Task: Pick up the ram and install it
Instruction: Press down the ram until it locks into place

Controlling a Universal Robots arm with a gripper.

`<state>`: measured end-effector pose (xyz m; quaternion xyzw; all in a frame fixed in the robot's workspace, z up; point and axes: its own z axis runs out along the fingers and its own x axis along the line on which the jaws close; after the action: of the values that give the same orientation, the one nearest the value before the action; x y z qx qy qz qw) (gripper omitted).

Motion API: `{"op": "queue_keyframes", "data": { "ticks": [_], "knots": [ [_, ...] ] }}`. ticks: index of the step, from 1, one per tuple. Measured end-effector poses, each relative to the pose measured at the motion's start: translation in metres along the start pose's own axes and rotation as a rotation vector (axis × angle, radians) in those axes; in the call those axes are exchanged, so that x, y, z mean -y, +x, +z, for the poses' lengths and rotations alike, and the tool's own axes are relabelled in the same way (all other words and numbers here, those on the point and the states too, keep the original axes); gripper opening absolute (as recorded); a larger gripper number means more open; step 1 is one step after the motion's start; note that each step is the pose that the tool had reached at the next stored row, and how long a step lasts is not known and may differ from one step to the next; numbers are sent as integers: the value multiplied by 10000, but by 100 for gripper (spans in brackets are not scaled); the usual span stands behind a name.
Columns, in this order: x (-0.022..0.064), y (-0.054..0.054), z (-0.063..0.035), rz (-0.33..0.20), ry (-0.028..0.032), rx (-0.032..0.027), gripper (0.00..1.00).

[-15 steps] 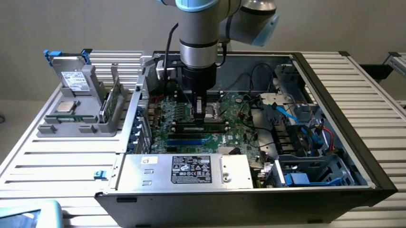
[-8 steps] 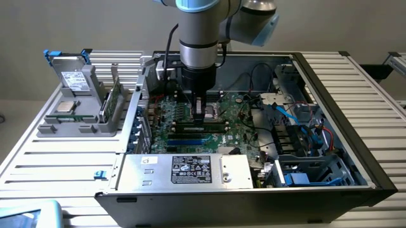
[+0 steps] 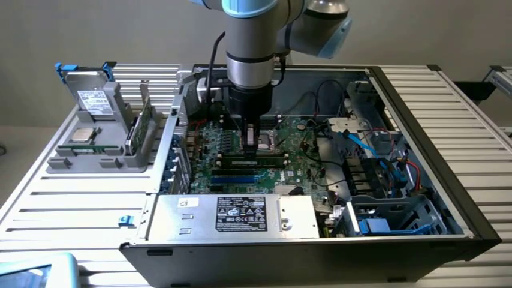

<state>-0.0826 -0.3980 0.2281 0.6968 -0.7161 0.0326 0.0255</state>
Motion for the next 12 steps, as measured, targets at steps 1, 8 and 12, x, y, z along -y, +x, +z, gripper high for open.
{"op": "queue_keyframes", "data": {
  "ticks": [1, 8, 12],
  "knots": [
    [-1, 0, 8, 0, -3, -3, 11],
    [0, 2, -55, 1, -2, 12, 11],
    [27, 17, -226, -1, -14, 6, 11]
  ]
}}
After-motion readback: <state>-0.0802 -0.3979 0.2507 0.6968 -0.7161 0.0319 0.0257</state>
